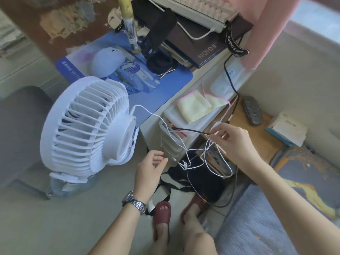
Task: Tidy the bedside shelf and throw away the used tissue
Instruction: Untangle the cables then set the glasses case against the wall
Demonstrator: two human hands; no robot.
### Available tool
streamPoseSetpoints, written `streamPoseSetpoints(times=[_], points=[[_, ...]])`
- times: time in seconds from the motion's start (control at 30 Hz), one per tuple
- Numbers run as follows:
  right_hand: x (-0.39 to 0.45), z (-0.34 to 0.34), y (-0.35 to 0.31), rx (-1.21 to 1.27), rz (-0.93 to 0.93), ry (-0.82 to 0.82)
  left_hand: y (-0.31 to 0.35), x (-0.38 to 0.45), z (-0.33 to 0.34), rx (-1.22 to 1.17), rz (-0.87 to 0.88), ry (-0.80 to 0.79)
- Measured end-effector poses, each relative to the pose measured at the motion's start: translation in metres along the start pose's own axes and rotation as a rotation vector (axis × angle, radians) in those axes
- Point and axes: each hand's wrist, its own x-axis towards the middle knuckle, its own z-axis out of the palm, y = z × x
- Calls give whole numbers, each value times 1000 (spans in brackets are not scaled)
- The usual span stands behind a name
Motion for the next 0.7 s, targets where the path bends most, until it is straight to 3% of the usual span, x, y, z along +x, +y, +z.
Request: streamPoseSetpoints(times=[0.7], points=[[98,65,2,-125,-189,-305,-21,59,23,-22,-125,130]])
